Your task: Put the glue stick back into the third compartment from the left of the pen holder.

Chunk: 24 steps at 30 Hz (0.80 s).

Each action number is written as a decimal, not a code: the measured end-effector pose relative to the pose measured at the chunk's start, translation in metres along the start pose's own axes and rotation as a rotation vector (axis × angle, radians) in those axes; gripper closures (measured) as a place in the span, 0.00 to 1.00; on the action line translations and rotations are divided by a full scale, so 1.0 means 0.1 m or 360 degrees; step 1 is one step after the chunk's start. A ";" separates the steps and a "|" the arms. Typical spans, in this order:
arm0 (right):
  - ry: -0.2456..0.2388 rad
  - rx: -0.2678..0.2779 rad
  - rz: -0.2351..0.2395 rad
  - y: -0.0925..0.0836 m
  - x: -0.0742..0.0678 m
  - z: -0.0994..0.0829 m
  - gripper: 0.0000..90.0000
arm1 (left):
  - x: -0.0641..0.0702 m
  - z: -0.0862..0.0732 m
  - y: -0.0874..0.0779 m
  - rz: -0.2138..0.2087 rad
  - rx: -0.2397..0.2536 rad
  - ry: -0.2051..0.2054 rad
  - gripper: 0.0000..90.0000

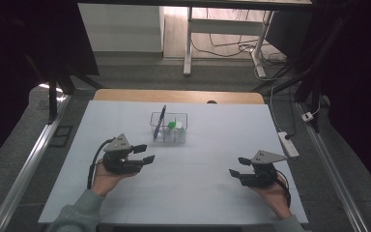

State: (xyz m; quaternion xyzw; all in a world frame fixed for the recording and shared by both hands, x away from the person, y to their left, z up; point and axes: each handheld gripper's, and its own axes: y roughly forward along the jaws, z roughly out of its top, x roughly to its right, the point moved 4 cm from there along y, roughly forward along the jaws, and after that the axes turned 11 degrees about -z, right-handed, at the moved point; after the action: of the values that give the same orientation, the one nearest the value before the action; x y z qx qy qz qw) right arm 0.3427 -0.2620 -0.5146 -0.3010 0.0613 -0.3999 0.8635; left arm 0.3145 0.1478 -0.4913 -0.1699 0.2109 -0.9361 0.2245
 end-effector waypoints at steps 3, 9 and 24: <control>-0.0005 0.0000 -0.0008 0.00 0.01 -0.01 0.43 | 0.01 -0.09 -0.04 0.0028 -0.0018 -0.0004 0.48; -0.0023 -0.0010 -0.0023 -0.01 0.04 -0.03 0.42 | 0.03 -0.27 -0.14 0.0090 -0.0031 -0.0023 0.47; -0.0028 -0.0019 -0.0044 -0.03 0.13 -0.09 0.42 | 0.03 -0.57 -0.24 0.0170 -0.0099 -0.0051 0.45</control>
State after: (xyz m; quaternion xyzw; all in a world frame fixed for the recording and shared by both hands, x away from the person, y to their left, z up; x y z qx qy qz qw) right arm 0.3466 -0.2766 -0.5184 -0.3104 0.0520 -0.4087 0.8567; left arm 0.2798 0.1841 -0.5280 -0.1801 0.2450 -0.9130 0.2721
